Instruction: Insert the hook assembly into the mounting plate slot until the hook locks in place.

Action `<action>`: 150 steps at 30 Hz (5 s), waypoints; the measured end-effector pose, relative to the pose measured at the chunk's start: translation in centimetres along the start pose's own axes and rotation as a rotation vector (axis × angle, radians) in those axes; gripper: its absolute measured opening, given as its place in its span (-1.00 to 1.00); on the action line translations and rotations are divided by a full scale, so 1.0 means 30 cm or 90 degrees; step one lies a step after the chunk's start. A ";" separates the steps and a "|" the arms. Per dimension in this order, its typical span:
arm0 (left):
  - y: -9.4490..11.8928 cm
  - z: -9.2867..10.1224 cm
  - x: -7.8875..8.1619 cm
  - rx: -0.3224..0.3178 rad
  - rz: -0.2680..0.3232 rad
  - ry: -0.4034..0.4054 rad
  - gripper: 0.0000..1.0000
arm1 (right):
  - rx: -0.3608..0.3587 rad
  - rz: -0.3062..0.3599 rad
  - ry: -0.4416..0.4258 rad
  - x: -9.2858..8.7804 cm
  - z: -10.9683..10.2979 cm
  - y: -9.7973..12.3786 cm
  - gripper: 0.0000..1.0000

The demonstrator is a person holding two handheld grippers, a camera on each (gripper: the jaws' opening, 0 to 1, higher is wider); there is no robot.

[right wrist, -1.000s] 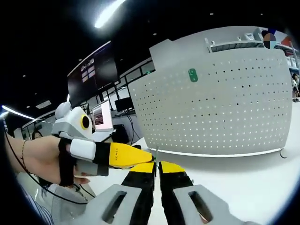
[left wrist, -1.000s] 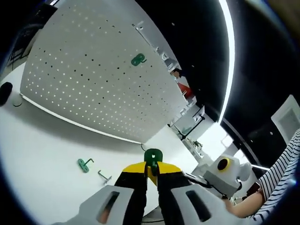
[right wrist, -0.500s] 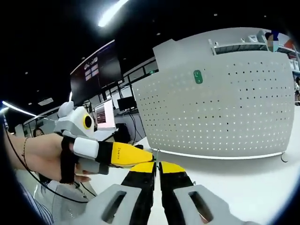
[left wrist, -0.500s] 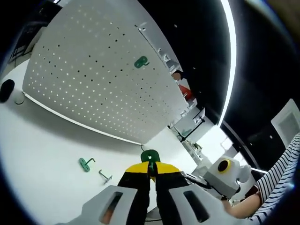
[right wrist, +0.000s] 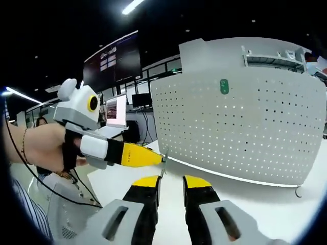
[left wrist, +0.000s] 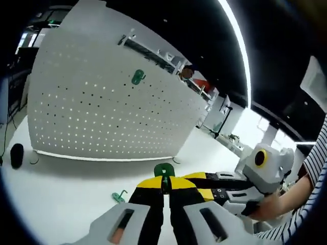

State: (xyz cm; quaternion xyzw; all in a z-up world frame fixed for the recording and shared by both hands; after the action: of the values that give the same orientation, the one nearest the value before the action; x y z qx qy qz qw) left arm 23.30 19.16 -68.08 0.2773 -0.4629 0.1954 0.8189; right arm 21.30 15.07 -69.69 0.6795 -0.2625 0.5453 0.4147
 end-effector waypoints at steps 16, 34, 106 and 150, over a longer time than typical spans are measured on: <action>0.044 -0.114 0.105 0.130 0.071 -0.108 -0.98 | -0.122 -0.124 0.065 -0.233 0.157 0.160 -0.27; 0.062 -0.189 0.257 0.228 0.177 -0.174 -0.98 | -0.132 -0.175 0.155 -0.334 0.156 0.159 -0.03; -0.325 -0.300 0.689 0.417 0.345 -0.339 -0.98 | -0.164 -0.188 0.147 -0.368 0.200 0.148 0.09; -0.176 -0.204 0.690 0.309 0.308 -0.261 -0.24 | -0.189 -0.158 0.151 -0.336 0.227 0.168 0.05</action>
State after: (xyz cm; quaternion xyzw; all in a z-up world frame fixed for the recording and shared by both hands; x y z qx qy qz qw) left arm 40.57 20.28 -54.15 0.3786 -0.6090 0.4270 0.5509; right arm 18.10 5.70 -78.38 0.5692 -0.2037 0.5217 0.6020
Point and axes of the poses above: the point that each gripper's makers call its tool centre point, and the gripper's own axes: y roughly backward along the fingers, z roughly to its right, x roughly out of its top, the point moved 1 cm from there along y, roughly backward along the fingers, and after that the axes turned 1 degree about -x, right-handed, at the moved point
